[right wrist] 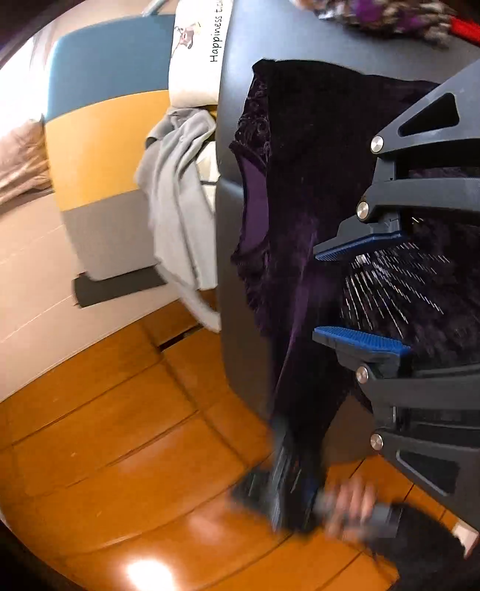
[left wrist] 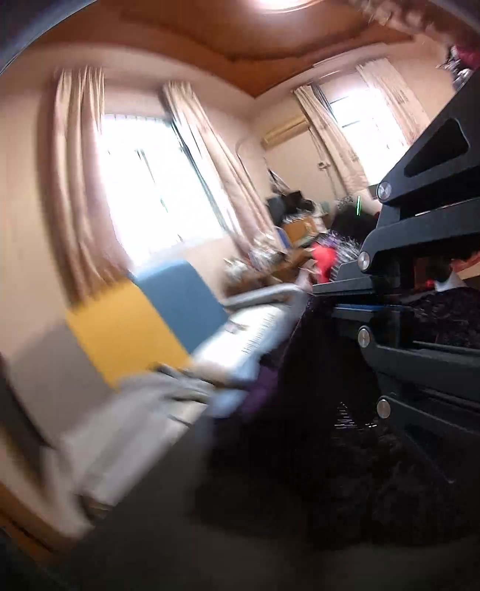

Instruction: Fold clothes

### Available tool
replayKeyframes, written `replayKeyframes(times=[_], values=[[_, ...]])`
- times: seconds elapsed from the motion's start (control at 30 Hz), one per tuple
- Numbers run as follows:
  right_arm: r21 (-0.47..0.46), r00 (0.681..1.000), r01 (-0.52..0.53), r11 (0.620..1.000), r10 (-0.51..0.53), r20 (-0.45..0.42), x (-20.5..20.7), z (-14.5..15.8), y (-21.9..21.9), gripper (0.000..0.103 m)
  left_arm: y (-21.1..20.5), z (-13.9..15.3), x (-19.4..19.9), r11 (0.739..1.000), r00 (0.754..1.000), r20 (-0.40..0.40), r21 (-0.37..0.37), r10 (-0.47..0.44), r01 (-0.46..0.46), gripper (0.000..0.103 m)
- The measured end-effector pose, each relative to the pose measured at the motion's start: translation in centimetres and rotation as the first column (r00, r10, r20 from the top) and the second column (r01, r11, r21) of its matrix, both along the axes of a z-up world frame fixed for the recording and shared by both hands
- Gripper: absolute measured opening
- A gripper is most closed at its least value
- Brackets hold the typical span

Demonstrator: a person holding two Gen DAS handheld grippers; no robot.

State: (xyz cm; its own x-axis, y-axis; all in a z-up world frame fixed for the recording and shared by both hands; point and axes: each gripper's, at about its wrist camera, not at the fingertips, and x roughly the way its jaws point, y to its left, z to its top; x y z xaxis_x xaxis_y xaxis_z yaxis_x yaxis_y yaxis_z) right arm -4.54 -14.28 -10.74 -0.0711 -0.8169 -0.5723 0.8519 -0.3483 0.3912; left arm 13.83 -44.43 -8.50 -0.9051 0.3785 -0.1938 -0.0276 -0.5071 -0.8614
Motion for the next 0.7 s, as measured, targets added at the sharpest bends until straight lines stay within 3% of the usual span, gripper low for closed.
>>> replayKeyframes(times=[0.17, 0.23, 0.37, 0.5, 0.57, 0.7], values=[[0.111, 0.997, -0.071, 0.991, 0.071, 0.004, -1.0, -3.2, -8.2, 0.039, -2.9, 5.6, 5.4, 0.993, 0.982, -0.163, -0.046, 0.097, -0.106, 0.001], [0.133, 0.996, -0.089, 0.987, 0.088, 0.013, -1.2, -4.3, -11.2, 0.039, -3.7, 6.9, 6.5, 0.988, 0.975, -0.182, -0.067, 0.124, -0.138, 0.001], [0.146, 0.992, -0.09, 0.985, 0.076, 0.099, -2.7, -6.2, -15.8, 0.039, -4.8, 6.9, 7.6, 0.982, 0.97, -0.18, -0.061, 0.166, -0.179, 0.001], [0.178, 0.961, -0.043, 0.983, -0.008, 0.277, -4.4, -8.3, -18.2, 0.04, -5.6, 6.8, 8.1, 0.978, 0.961, -0.198, -0.039, 0.193, -0.204, 0.001], [0.086, 0.923, -0.034, 0.996, -0.001, 0.384, -4.6, -8.9, -18.5, 0.04, -5.9, 7.0, 8.3, 0.977, 0.958, -0.209, -0.042, 0.194, -0.207, 0.001], [-0.132, 0.834, -0.179, 0.975, 0.222, 0.506, -2.1, -8.8, -20.3, 0.04, -6.5, 7.0, 8.4, 0.977, 0.956, -0.218, -0.034, 0.197, -0.209, 0.001]])
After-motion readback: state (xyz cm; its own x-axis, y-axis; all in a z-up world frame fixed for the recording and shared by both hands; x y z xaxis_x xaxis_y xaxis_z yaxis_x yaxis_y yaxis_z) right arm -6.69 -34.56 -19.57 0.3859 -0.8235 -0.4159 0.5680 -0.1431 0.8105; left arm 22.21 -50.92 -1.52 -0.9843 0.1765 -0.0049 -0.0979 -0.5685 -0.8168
